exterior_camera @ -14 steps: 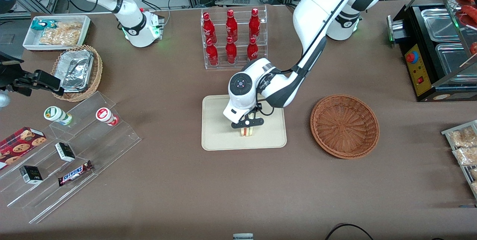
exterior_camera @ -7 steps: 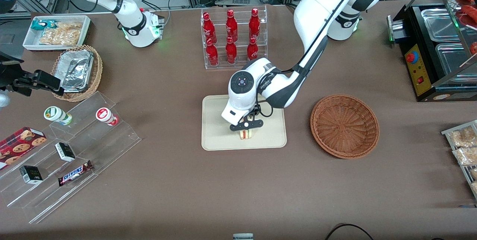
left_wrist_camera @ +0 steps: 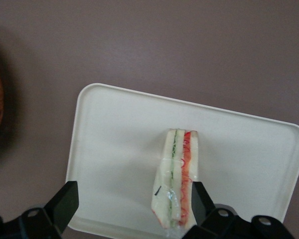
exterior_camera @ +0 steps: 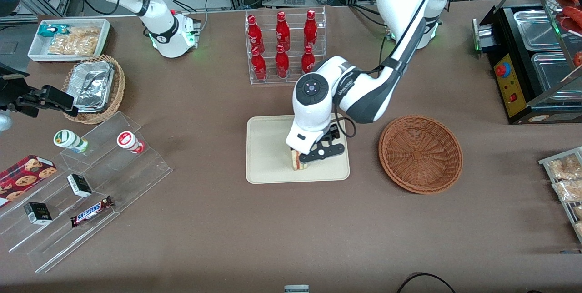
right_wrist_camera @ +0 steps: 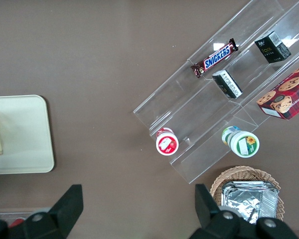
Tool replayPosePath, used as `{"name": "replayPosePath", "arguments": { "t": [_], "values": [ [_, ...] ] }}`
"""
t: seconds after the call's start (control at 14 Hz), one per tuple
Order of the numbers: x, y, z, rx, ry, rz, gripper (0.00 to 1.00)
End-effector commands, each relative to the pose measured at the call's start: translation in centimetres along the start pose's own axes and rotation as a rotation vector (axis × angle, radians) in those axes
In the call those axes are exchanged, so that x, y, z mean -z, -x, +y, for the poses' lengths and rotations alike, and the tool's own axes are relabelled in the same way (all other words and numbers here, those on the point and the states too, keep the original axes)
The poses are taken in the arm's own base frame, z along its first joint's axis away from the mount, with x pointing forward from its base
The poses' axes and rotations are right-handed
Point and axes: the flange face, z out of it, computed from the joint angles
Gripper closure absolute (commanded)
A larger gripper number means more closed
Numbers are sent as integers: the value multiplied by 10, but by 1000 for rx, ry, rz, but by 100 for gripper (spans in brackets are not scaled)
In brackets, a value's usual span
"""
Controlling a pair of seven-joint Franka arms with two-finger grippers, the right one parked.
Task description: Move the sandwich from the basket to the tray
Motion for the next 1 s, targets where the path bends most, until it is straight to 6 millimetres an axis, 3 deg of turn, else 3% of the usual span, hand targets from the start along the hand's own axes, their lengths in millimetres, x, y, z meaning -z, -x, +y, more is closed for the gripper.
{"name": "replayPosePath", "arguments": {
  "t": [0.0, 0.07, 0.43, 0.57, 0.71, 0.93],
  "values": [
    [11, -11, -42, -10, -51, -4, 0],
    [14, -12, -56, -34, -35, -38, 0],
    [42, -53, -169, -167, 14, -148, 0],
    [67, -68, -218, -220, 13, -207, 0],
    [94, -75, -254, -248, 26, -220, 0],
    [139, -72, -303, -327, 52, -227, 0]
  ]
}}
